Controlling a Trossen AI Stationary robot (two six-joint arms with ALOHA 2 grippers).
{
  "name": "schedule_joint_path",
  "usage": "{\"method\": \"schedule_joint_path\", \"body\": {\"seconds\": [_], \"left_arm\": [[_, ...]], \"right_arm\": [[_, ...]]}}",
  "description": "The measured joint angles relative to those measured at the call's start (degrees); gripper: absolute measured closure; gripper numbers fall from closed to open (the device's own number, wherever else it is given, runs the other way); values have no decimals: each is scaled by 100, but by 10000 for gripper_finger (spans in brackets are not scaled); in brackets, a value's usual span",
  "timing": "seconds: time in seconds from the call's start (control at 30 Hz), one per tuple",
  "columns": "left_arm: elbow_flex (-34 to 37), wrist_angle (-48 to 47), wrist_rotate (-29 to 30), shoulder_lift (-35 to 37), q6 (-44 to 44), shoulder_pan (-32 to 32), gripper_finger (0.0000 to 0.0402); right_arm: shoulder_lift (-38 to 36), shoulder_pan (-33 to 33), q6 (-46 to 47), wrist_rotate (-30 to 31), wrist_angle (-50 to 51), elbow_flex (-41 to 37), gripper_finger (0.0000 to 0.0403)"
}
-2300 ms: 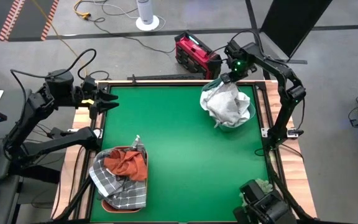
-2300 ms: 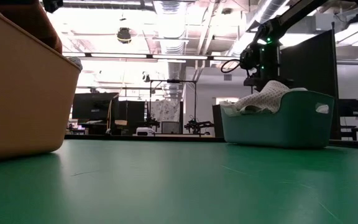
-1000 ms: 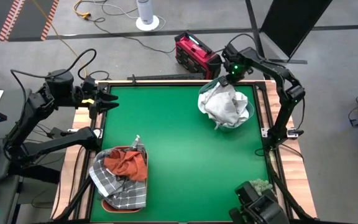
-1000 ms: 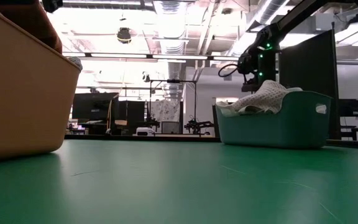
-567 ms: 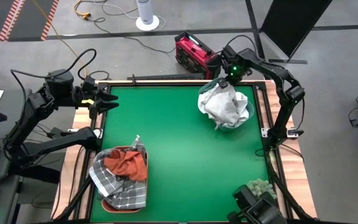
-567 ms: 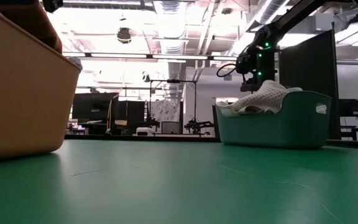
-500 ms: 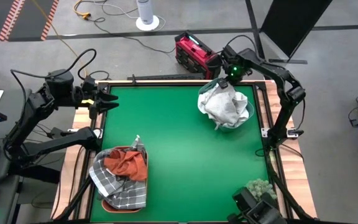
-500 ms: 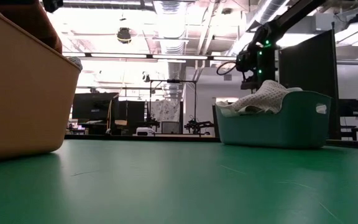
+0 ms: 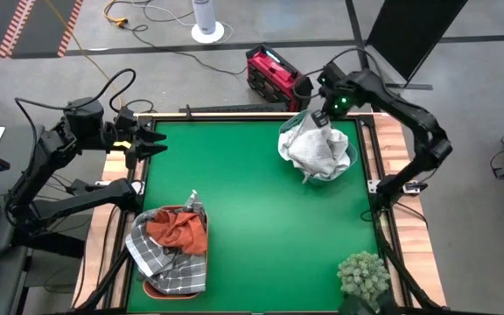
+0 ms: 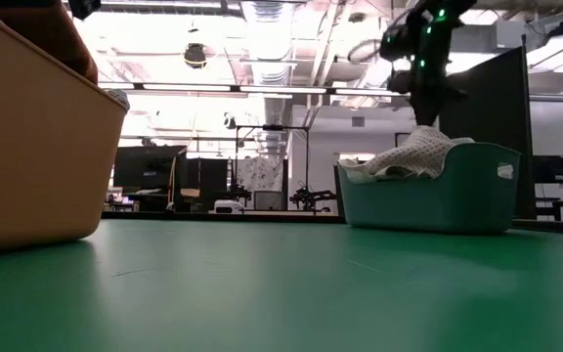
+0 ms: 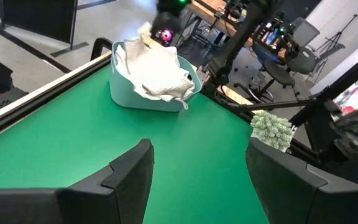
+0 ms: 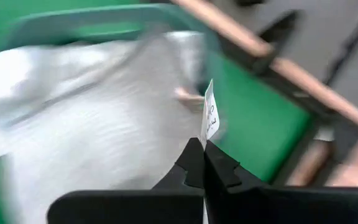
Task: Sort towels by color in basket
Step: Put the light gray towel into the green bin
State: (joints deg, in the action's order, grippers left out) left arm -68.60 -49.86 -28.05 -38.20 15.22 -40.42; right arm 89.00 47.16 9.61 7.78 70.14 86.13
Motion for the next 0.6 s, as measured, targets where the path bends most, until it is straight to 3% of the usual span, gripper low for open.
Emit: {"method": "schedule_joint_path", "body": {"seconds": [0.17,0.37,0.6], "left_arm": [[0,0,-16,0,-6,-2,159],[0,-69,-151,0,-85,0,159],[0,-382,-151,0,-87,-2,159]], "right_arm": [[-135,-490,97,-815,121,-4,389],[521,-948,649,-809,-102,-583,389],[1344,-907,984,-806,-991,-1211,382]]}}
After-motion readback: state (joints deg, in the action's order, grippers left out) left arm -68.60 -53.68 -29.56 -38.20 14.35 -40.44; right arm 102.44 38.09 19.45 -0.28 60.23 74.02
